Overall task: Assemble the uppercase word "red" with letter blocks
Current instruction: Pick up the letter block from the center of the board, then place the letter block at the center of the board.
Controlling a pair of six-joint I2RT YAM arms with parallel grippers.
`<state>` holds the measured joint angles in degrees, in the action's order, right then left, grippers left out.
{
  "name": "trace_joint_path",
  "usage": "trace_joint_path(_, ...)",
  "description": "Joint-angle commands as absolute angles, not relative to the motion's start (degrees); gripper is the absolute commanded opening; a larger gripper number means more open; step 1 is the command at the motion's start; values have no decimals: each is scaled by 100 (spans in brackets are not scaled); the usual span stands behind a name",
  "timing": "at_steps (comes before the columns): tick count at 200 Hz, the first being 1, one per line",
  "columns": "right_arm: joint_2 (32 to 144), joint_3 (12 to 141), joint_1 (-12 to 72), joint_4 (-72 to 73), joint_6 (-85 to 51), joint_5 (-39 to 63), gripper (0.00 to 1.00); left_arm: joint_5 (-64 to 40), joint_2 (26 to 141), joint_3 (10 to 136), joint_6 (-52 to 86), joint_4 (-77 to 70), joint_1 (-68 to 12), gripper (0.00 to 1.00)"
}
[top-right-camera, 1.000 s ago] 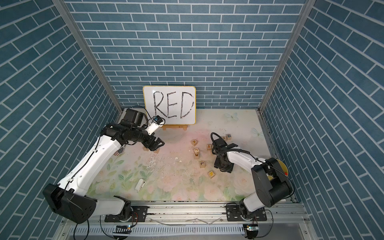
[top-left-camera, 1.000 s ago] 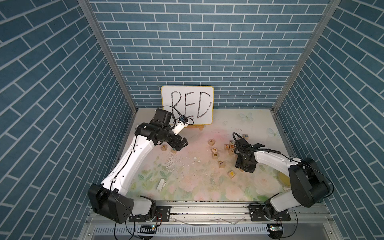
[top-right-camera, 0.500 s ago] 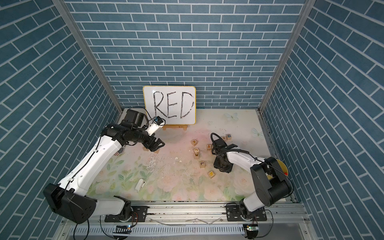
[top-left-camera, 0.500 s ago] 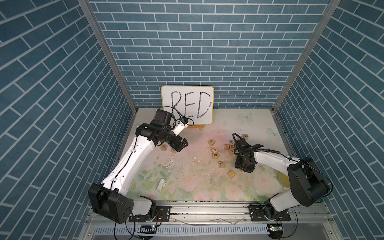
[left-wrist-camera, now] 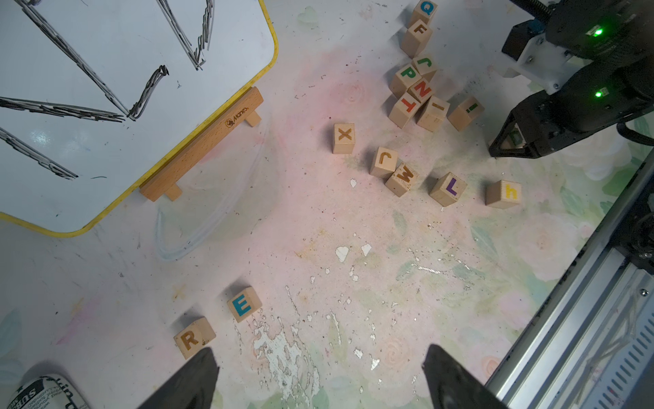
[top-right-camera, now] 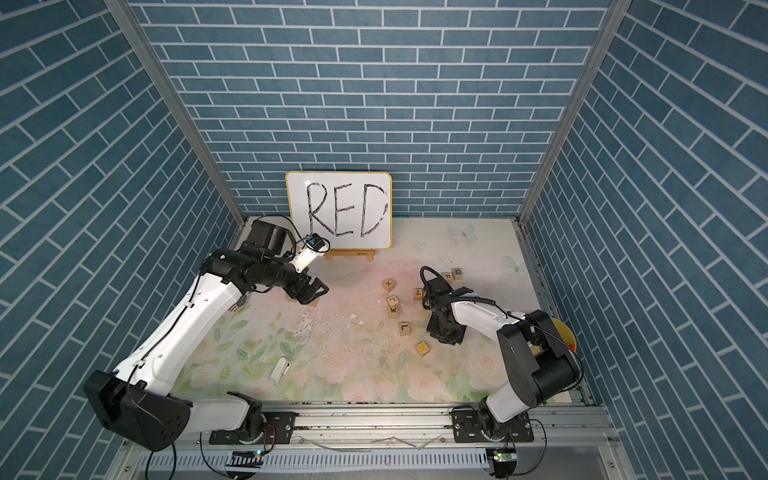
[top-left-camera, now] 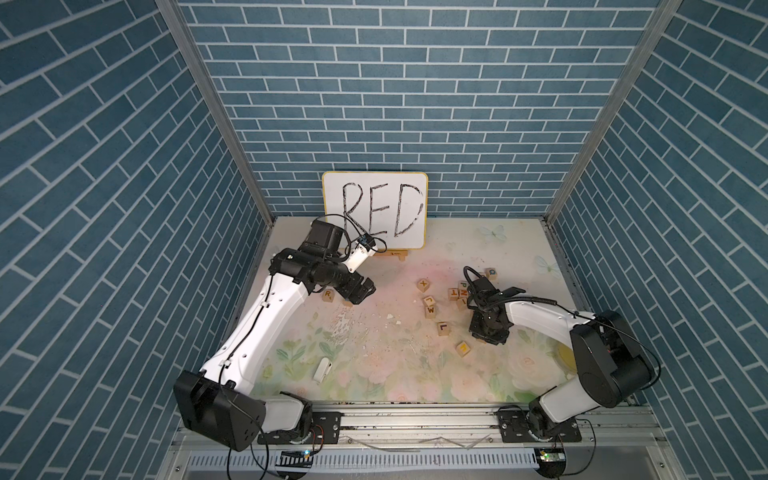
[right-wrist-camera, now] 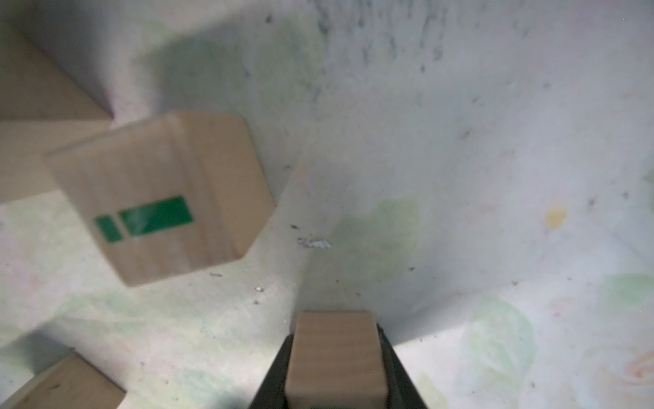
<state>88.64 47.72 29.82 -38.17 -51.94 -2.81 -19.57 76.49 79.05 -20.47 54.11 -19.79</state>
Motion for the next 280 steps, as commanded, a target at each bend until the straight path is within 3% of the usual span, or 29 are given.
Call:
trace_joint_path(1,8742,4926,2979,-4067,-5197,-480,29,-1687,7586,7974,-1895,5420,-2003,93)
trace_joint_path(38,8445,5262,3047,-4473,-5007,-567,21,-1274,7561,8112,-1763,5465,-2003,94)
trace_joint_path(87,8426,6340,3468,-4902,-4775,-580,22,-739,7449,8164,-1478,5598,-1986,94)
trace_joint_path(201,11866,9977,4694,-5196,-4337,-49,22,-580,6759,8079,-1449,5992,-1774,94)
trace_joint_path(280,13035,10719,5028,-5339,-4385,-26,27,-838,6804,7915,-1477,5969,-1767,94)
